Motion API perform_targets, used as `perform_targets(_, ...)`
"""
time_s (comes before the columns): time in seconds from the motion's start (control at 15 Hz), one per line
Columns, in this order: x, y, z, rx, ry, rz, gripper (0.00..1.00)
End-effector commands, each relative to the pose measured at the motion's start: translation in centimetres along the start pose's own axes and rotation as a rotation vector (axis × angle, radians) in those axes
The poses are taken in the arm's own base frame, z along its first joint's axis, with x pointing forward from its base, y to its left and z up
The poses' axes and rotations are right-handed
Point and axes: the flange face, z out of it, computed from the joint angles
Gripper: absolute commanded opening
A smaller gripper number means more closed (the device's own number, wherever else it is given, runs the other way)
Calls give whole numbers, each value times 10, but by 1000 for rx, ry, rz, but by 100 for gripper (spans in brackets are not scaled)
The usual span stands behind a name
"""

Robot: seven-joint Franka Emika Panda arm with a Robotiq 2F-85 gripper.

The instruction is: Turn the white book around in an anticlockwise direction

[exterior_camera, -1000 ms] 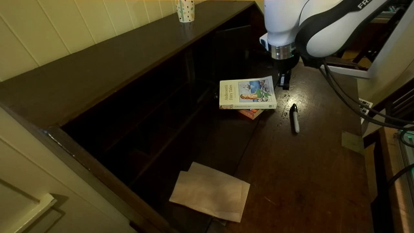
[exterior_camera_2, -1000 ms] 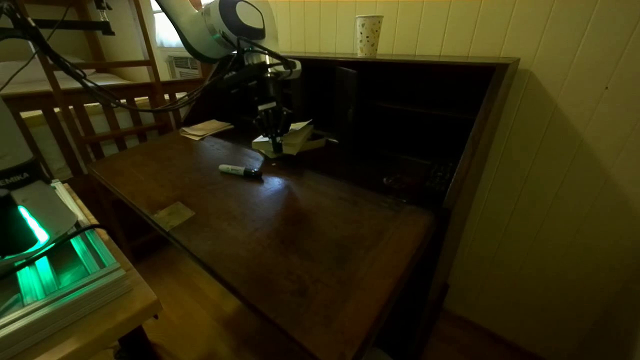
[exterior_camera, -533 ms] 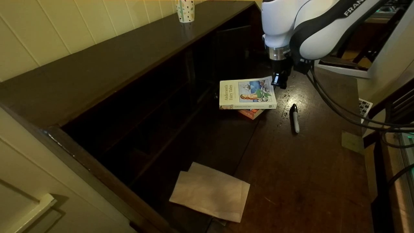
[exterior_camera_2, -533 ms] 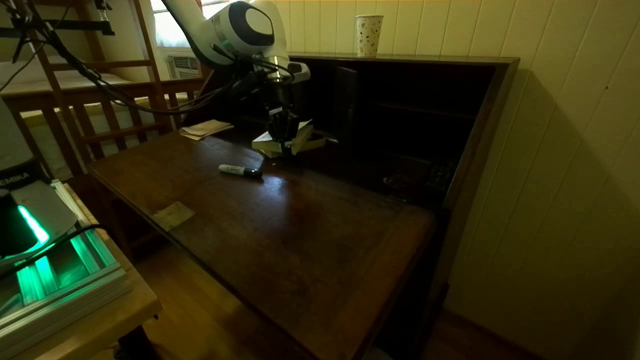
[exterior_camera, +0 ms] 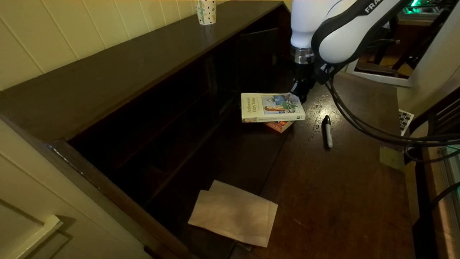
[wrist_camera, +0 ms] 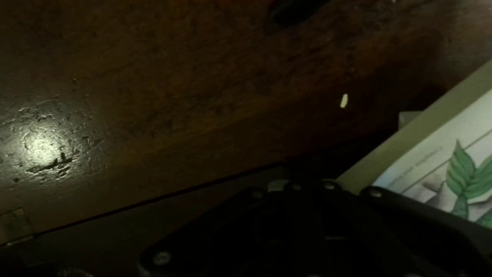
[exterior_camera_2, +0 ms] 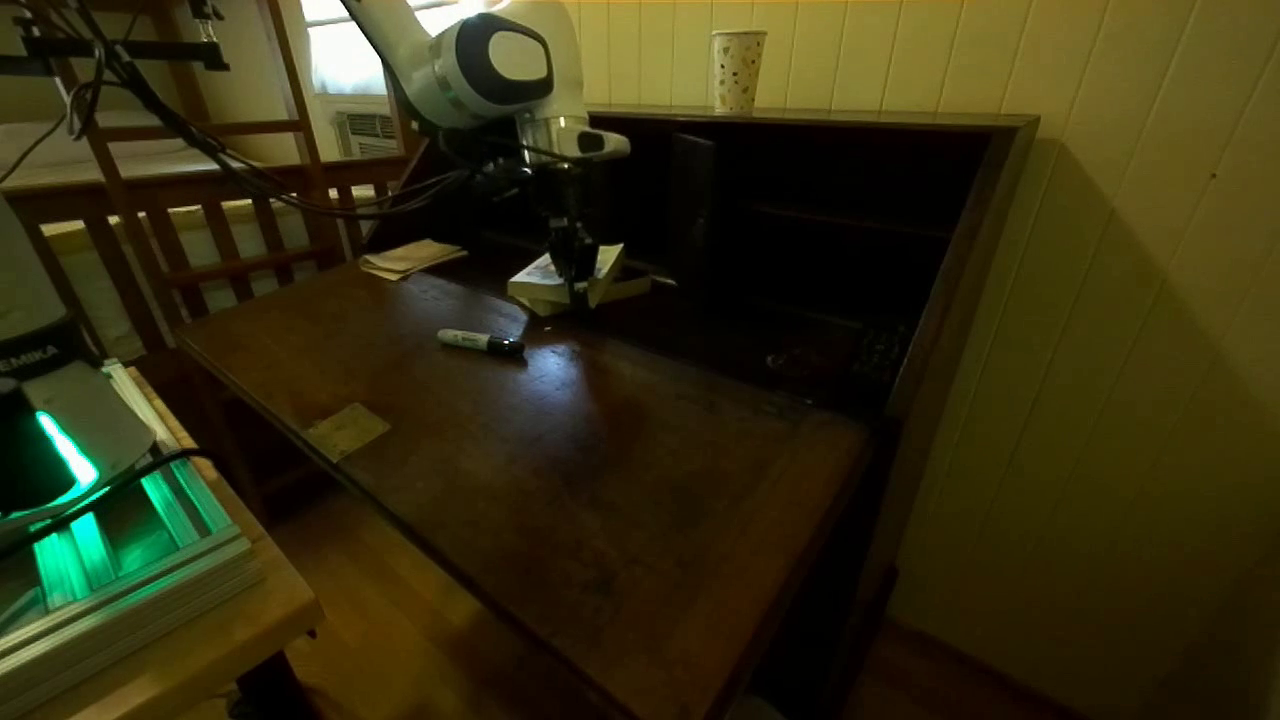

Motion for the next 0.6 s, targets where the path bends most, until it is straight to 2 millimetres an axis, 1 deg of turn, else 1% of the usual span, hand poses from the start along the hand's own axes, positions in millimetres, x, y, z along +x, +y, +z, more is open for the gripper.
perform_targets(0.0,11,5,-3,64,53,90,0)
perform_targets(0.33,22,16,-9,107,123,202,0)
perform_targets(0.53,26,16,-8,126,138,253,0)
